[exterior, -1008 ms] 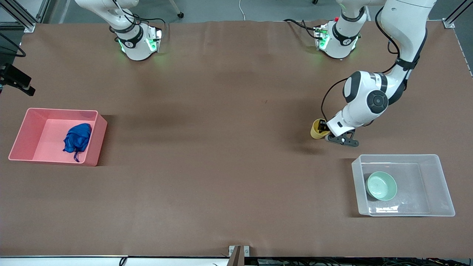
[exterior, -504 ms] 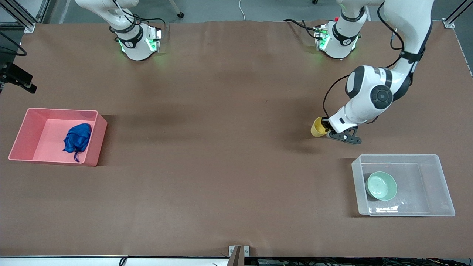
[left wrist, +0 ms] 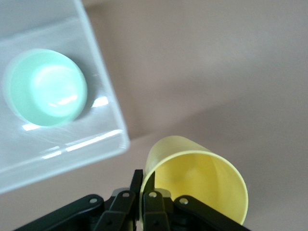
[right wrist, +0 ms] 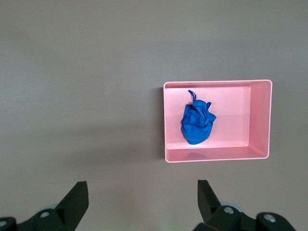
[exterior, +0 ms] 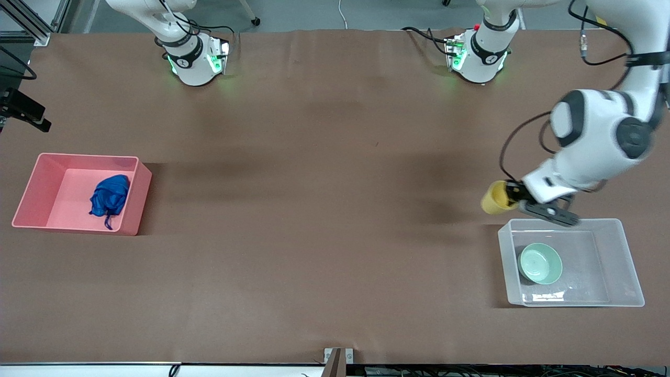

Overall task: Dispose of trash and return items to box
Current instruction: 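Carry the yellow cup with the left gripper into the green bowl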

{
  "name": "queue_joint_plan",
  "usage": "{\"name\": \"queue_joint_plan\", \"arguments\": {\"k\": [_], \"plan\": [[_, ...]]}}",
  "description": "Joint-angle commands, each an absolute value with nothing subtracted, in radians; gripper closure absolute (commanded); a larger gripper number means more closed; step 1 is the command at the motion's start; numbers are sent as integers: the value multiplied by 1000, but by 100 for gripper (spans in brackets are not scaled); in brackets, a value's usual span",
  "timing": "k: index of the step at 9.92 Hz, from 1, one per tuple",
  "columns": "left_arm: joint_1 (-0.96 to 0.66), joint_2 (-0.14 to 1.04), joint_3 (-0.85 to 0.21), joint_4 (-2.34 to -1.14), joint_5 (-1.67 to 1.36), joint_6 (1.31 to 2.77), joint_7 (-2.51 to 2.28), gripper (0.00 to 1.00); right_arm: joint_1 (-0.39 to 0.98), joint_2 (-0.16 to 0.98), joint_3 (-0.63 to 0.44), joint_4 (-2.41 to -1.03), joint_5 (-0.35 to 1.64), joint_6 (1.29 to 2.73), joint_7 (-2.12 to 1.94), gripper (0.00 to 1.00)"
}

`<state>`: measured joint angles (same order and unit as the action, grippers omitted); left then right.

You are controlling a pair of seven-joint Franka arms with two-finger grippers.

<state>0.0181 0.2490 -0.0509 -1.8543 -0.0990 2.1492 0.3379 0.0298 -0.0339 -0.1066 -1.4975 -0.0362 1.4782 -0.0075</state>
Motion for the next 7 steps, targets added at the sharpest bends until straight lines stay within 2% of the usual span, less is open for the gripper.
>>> {"name": "queue_joint_plan", "arguments": {"k": [1, 4, 7], "plan": [[15, 455, 24, -1584, -100, 2097, 356, 99, 25, -38, -106, -1499, -44, 1473, -12, 0], [18, 648, 93, -1412, -101, 2105, 360, 99, 15, -38, -106, -1500, -43, 1471, -15, 0], [20, 757, 110, -1378, -107, 2166, 347, 99, 15, -38, -106, -1500, -43, 1465, -14, 0]]}}
